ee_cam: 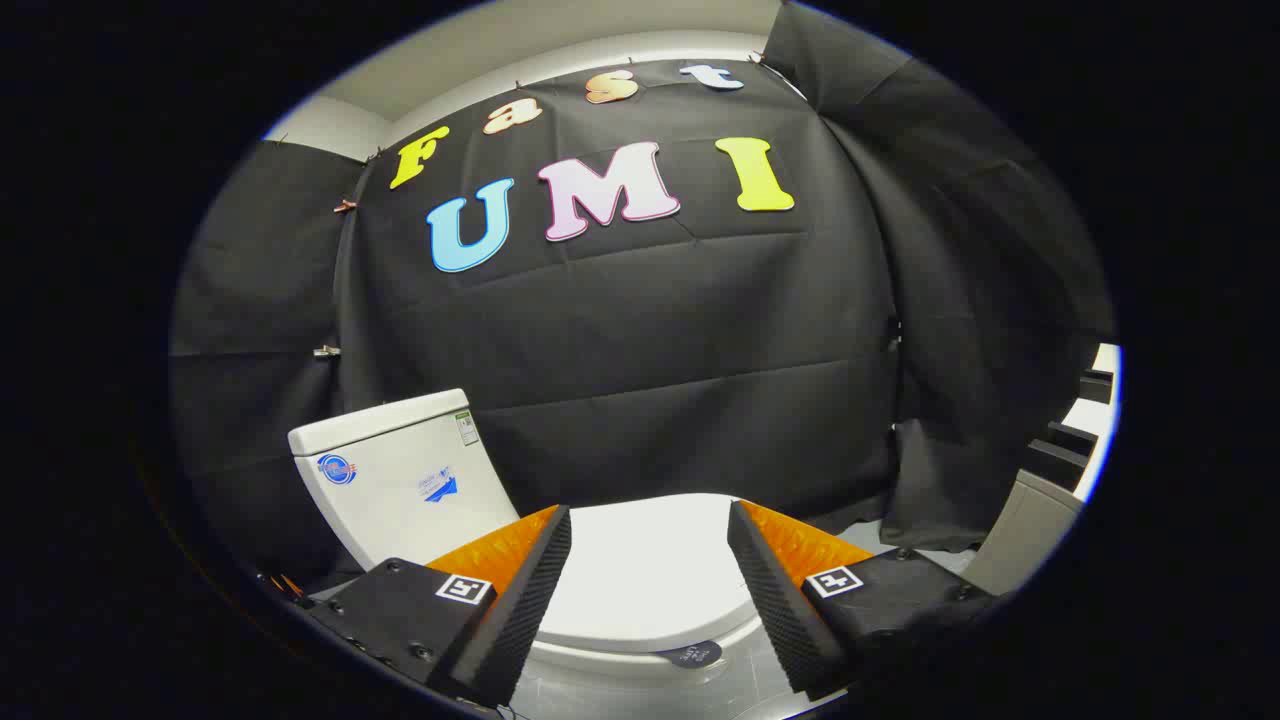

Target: Open the toilet lid.

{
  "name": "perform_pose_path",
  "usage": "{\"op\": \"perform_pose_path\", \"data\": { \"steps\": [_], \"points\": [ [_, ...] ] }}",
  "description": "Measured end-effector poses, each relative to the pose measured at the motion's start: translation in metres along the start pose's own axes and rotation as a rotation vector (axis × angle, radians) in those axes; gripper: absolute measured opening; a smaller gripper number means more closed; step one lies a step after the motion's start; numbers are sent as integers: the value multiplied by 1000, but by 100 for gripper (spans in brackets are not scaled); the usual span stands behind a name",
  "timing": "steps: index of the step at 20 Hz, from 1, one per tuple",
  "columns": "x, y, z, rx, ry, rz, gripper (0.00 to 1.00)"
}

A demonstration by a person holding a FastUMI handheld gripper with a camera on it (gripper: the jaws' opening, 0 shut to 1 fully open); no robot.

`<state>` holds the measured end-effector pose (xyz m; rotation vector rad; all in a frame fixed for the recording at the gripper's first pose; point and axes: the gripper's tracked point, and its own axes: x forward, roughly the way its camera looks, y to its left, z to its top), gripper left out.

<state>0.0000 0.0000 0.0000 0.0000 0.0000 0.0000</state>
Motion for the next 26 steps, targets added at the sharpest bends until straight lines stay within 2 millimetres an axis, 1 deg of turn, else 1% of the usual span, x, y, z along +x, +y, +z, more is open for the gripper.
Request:
{"op": "perform_pose_path", "data": {
  "steps": [2, 5, 10, 13, 17, 22, 26],
  "points": [
    [0, 0, 3, -19, -12, 1, 98],
    [0, 3, 1, -16, -6, 9, 98],
    [0, -2, 0, -7, -5, 0, 98],
    [0, -6, 1, -30, -12, -11, 98],
    [2, -5, 2, -31, -15, -11, 98],
    [2, -5, -4, -40, 2, -10, 98],
    [3, -10, -14, -28, 32, -19, 98]
  ]
}}
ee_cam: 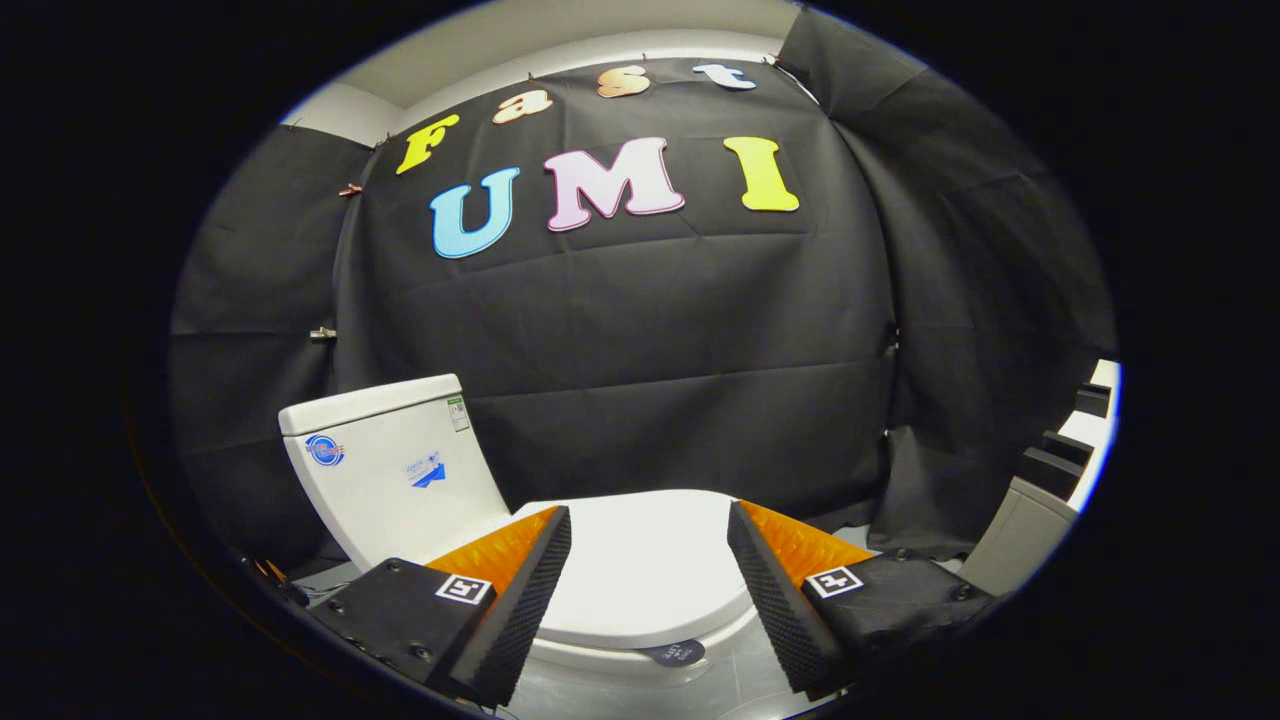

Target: Open the toilet lid.

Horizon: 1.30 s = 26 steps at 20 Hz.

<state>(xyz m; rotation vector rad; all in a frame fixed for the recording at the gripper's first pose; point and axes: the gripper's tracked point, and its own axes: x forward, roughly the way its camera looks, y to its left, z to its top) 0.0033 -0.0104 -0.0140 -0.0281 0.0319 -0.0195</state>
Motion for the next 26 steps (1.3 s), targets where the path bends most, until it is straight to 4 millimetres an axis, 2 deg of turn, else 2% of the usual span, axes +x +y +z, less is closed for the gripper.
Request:
{"op": "perform_pose_path", "data": {
  "steps": [4, 8, 12, 18, 23, 26],
  "points": [
    [2, -7, -16, -23, 42, -6, 98],
    [2, -16, -33, 37, 95, -11, 98],
    [3, -36, -50, 61, 132, -56, 99],
    [1, -50, -84, 122, 227, -74, 98],
    [-1, -64, -113, 217, 331, -103, 99],
    [-4, -68, -131, 338, 392, -114, 99]
  ]
}}
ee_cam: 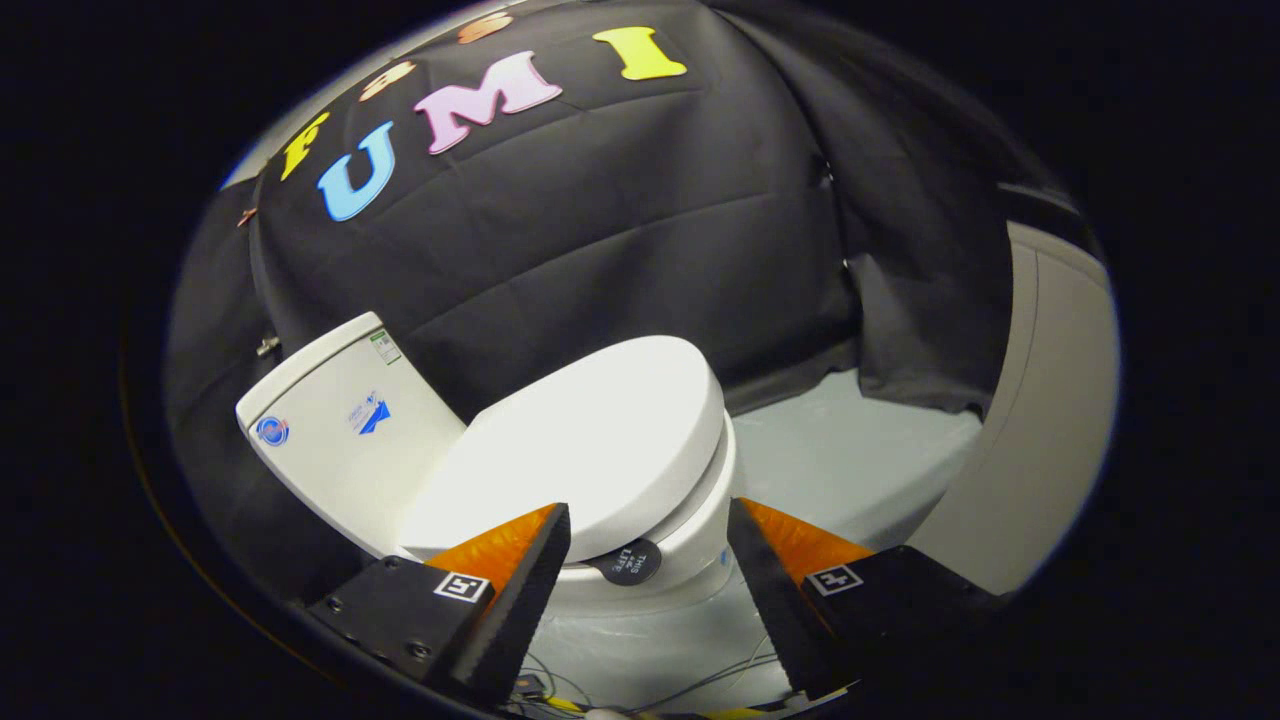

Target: Open the toilet lid.

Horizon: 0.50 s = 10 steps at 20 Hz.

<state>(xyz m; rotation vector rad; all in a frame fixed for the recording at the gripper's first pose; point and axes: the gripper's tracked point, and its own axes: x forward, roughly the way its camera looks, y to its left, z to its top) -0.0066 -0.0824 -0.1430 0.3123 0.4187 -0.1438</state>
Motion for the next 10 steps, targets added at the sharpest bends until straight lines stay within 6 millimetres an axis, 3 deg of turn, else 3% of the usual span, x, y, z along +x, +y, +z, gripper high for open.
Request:
{"op": "perform_pose_path", "data": {
  "steps": [4, 10],
  "points": [
    [10, -11, -33, 113, 101, -6, 99],
    [22, -5, -49, 310, 172, 53, 96]
  ]
}}
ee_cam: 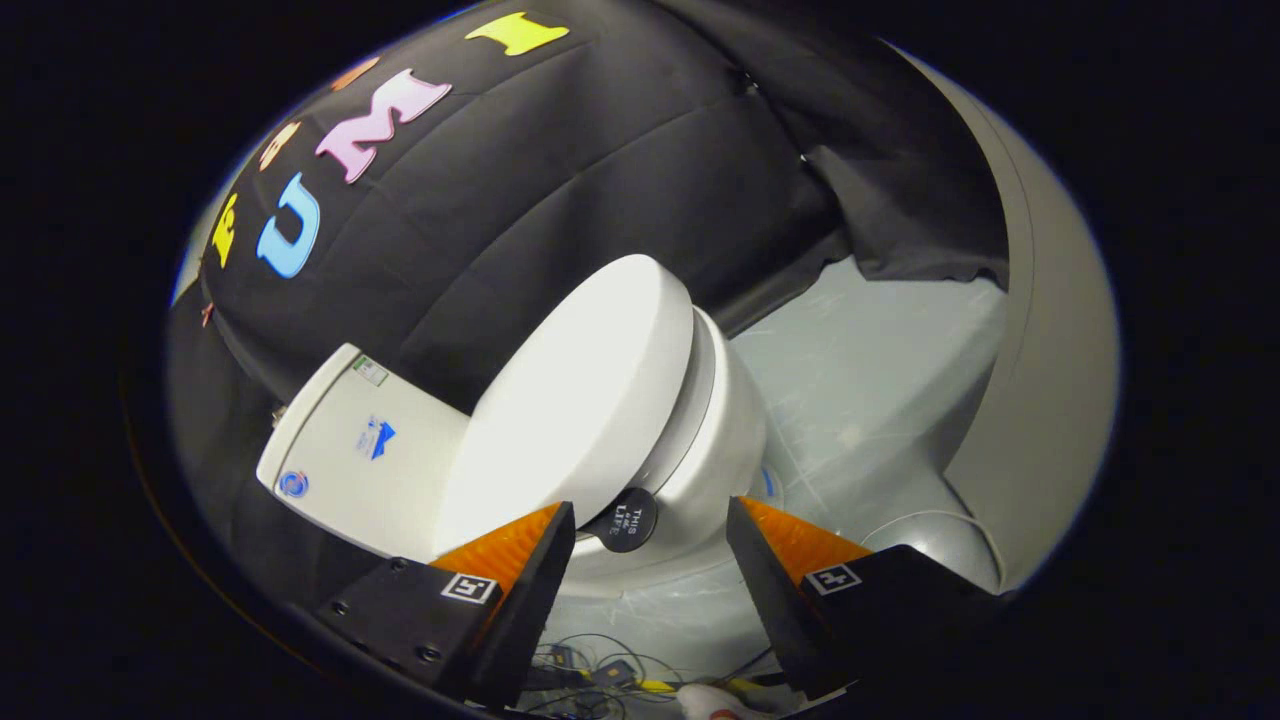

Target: Open the toilet lid.

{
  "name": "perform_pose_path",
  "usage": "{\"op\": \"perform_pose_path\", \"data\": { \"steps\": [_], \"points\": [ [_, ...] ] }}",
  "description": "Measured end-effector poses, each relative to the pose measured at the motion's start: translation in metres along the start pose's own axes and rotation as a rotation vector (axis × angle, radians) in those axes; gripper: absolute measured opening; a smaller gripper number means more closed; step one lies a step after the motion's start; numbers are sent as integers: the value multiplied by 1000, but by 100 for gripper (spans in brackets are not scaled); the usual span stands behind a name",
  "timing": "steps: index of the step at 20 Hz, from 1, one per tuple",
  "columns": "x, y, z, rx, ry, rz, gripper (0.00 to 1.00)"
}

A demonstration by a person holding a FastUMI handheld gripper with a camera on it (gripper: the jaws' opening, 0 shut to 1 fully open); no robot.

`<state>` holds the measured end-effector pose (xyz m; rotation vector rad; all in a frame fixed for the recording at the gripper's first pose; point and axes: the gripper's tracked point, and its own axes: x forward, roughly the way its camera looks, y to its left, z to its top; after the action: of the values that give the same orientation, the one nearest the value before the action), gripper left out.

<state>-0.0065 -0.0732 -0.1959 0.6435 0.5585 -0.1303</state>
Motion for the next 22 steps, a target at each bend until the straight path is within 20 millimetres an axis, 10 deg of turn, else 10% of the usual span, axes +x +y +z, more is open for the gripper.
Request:
{"op": "perform_pose_path", "data": {
  "steps": [6, 9, 18, 22],
  "points": [
    [14, 2, -7, 147, 41, 57, 85],
    [20, 4, 1, 189, 23, 78, 52],
    [31, 0, -6, 273, 48, 99, 17],
    [32, 0, -6, 295, 65, 117, 15]
  ]
}}
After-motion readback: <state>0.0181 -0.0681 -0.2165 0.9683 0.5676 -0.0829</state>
